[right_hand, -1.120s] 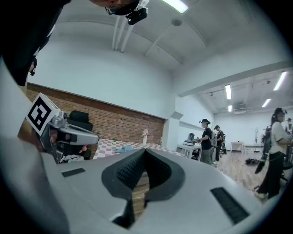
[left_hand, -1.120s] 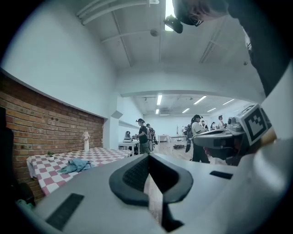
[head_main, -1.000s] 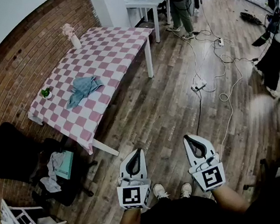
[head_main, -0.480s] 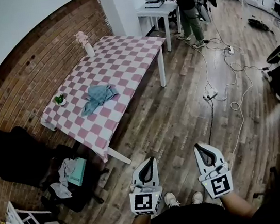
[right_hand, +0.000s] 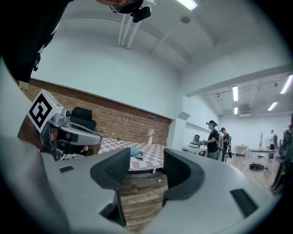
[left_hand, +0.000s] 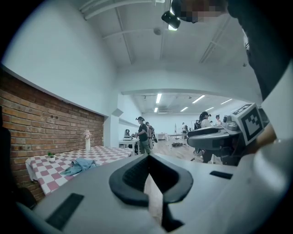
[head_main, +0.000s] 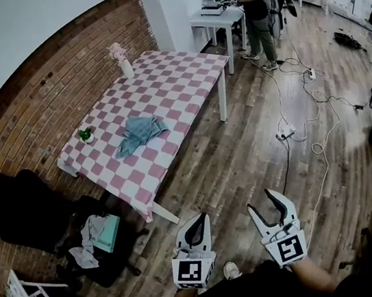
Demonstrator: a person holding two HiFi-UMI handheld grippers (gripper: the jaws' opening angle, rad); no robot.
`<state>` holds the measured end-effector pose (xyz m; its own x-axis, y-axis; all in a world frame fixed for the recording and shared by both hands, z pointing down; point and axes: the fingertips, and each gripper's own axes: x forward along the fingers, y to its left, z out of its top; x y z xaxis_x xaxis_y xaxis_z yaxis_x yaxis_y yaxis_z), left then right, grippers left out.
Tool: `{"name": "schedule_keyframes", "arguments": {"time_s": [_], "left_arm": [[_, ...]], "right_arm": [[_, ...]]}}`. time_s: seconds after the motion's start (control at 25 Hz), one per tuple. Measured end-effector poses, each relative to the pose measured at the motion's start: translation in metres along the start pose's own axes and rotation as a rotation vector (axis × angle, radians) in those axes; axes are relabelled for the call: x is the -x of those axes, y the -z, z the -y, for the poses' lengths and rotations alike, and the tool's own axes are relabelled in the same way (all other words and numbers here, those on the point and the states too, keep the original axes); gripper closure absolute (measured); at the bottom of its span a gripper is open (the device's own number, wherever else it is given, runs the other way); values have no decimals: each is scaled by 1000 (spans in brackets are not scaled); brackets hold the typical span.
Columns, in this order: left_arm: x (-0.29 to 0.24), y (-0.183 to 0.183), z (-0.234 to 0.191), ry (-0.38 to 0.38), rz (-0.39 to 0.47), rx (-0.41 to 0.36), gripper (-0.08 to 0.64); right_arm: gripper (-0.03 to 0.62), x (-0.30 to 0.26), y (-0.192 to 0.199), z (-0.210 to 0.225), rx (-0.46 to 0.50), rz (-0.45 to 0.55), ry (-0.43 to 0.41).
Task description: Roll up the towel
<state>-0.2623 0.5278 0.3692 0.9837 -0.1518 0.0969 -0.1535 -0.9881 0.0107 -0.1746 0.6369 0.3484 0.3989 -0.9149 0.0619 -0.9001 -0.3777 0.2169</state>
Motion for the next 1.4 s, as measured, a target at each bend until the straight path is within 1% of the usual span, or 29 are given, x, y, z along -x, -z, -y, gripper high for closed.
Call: {"name": "schedule_keyframes", "arguments": {"time_s": [0.12,0.32,0.36,0.4,0.44,0.56,0.64,0.8,1.0,1.2,1.32,1.4], "left_arm": [[1,1,-13,-2,-2,-7,568],[-2,3,-36,-33,-1,7,568],[-3,4,-41,-49,-1,18,553],[-4,7,-46,-68,-8,30,502],[-6,11,-51,-87,-18,41,472],[-13,11,-69,-135,-29,49,341],[-20,14,-84,-173,-31,47,308],[-38,19,-113,-239,-61,47,296],[-70,24,-142,-298,-102,41,295],[-107,24,-161,-343,-118,68,299],[-126,24,-167,-370,-131,60,299],[-135,23,-173,-398,-134,61,299]], "right_arm": [[317,-15,-1,-10,8,-10,-25],[224,-44,-4,-21,22,-6,-82],[210,-50,-3,-22,23,-5,-93],[200,-56,-2,-23,26,-4,-105],[195,-63,-1,-24,29,-4,-117],[194,-85,5,-25,43,-18,-162],[194,-102,6,-23,53,-22,-192],[195,-138,11,-17,63,-29,-253],[195,-187,21,-2,109,-54,-334],[195,-233,34,18,144,-62,-400],[196,-259,39,25,164,-59,-440],[197,-274,41,28,146,-45,-478]]}}
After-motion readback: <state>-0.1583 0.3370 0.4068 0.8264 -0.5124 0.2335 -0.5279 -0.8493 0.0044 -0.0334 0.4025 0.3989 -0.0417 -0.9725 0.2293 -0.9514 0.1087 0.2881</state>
